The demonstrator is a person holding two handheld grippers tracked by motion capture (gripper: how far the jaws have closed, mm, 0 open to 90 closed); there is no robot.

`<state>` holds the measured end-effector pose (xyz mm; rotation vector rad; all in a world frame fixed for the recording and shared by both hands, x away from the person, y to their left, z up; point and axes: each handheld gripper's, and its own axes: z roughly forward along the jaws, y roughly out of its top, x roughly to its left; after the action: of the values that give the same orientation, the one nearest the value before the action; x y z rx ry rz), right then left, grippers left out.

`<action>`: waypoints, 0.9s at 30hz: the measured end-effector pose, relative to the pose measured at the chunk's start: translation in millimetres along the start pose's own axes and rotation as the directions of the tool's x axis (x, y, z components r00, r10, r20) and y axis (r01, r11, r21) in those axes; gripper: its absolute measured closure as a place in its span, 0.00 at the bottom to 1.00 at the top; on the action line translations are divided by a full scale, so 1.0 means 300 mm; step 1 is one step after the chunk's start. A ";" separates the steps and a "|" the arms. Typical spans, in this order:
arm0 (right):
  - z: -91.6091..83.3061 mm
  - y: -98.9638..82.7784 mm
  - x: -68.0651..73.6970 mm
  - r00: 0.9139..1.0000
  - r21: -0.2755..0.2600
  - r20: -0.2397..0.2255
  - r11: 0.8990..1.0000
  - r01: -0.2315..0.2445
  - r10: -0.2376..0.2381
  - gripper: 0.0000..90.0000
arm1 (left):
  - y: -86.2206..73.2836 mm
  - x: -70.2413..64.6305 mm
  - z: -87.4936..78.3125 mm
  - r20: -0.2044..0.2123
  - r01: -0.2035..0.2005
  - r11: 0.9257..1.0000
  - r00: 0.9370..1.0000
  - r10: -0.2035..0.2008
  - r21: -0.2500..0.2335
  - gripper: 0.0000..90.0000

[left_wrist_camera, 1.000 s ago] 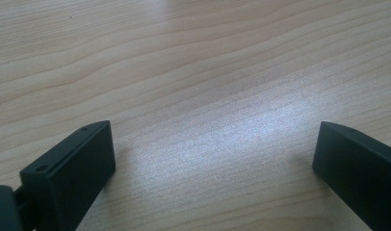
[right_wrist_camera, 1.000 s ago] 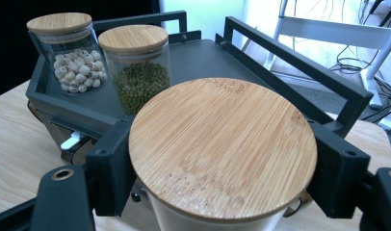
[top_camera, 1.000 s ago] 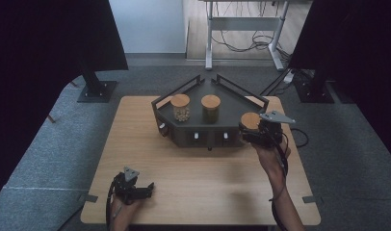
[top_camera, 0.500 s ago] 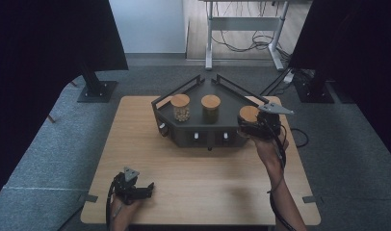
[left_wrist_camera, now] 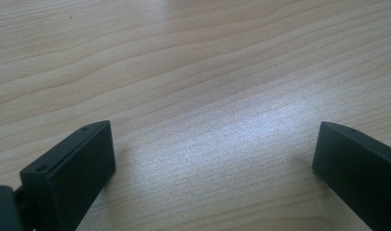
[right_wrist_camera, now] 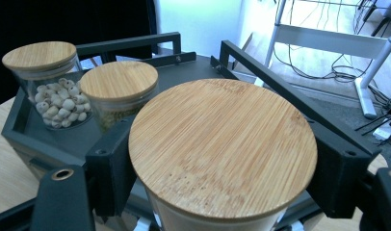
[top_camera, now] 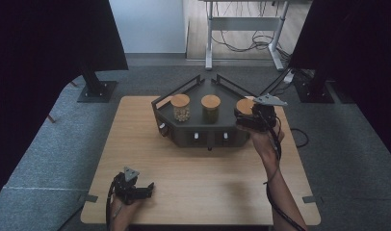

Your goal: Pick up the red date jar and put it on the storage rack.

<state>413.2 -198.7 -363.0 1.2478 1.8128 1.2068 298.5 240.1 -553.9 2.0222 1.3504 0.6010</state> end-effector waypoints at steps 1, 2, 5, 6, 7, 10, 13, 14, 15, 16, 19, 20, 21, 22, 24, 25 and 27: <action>0.004 0.003 0.000 1.000 -0.002 0.003 1.000 0.002 -0.002 0.26 | 0.000 0.000 0.000 0.000 0.000 1.000 1.000 0.000 0.000 0.01; 0.008 0.007 -0.001 1.000 -0.003 0.005 1.000 0.004 -0.004 0.26 | 0.000 0.000 0.000 0.000 0.000 1.000 1.000 0.000 0.000 0.01; 0.021 0.015 -0.004 1.000 -0.006 0.010 1.000 0.004 -0.004 0.26 | 0.000 0.000 0.000 0.000 0.000 1.000 1.000 0.000 0.000 0.01; 0.025 0.017 -0.005 1.000 -0.008 0.010 1.000 0.005 -0.005 0.26 | 0.000 0.000 0.000 0.000 0.000 1.000 1.000 0.000 0.000 0.01; 0.029 0.019 -0.007 1.000 -0.008 0.012 1.000 0.006 -0.006 0.26 | 0.000 0.000 0.000 0.000 0.000 1.000 1.000 0.000 0.000 0.01; 0.043 0.024 -0.014 1.000 -0.007 0.021 1.000 0.006 -0.006 0.26 | 0.000 0.000 0.000 0.000 0.001 1.000 1.000 -0.001 0.000 0.01; 0.058 0.027 -0.021 1.000 -0.007 0.027 1.000 0.005 -0.005 0.26 | 0.000 0.000 0.000 0.000 0.000 1.000 1.000 0.000 0.000 0.01; 0.062 0.028 -0.022 1.000 -0.006 0.028 1.000 0.004 -0.004 0.26 | 0.000 0.000 0.000 0.000 0.000 1.000 1.000 0.000 0.000 0.01; 0.069 0.029 -0.024 0.999 -0.007 0.032 1.000 0.007 -0.007 0.26 | 0.000 0.000 0.000 0.000 -0.002 1.000 1.000 0.002 0.002 0.01; 0.075 0.030 -0.024 0.999 -0.007 0.033 1.000 0.010 -0.010 0.26 | 0.000 0.000 0.000 0.000 -0.002 1.000 1.000 0.002 0.002 0.01; 0.095 0.033 -0.024 0.999 -0.006 0.030 1.000 0.014 -0.014 0.26 | 0.000 0.000 0.000 0.000 -0.002 1.000 1.000 0.002 0.002 0.01; 0.103 0.034 -0.024 0.999 -0.006 0.030 1.000 0.019 -0.019 0.26 | 0.000 0.000 0.000 0.000 -0.002 1.000 1.000 0.002 0.002 0.01; 0.110 0.034 -0.024 0.999 -0.004 0.030 1.000 0.023 -0.023 0.26 | 0.000 0.000 0.000 0.000 -0.002 1.000 1.000 0.002 0.002 0.01; 0.117 0.035 -0.024 0.999 -0.003 0.030 1.000 0.024 -0.024 0.26 | 0.000 0.000 0.000 0.000 0.000 1.000 1.000 0.000 0.002 0.01; 0.131 0.036 -0.024 0.999 -0.005 0.029 1.000 0.026 -0.026 0.26 | 0.000 0.000 0.000 0.001 0.000 1.000 1.000 0.000 0.002 0.01; 0.138 0.037 -0.024 0.999 -0.003 0.029 1.000 0.025 -0.025 0.26 | 0.000 0.000 0.000 0.001 0.000 1.000 1.000 0.000 0.002 0.01; 0.152 0.037 -0.026 0.999 0.002 0.030 1.000 0.025 -0.025 0.26 | 0.000 0.000 0.000 0.001 0.000 1.000 1.000 0.000 0.002 0.01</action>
<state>459.1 -189.1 -370.5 1.2339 1.8026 1.1666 298.5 240.1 -553.9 2.0235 1.3509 0.5995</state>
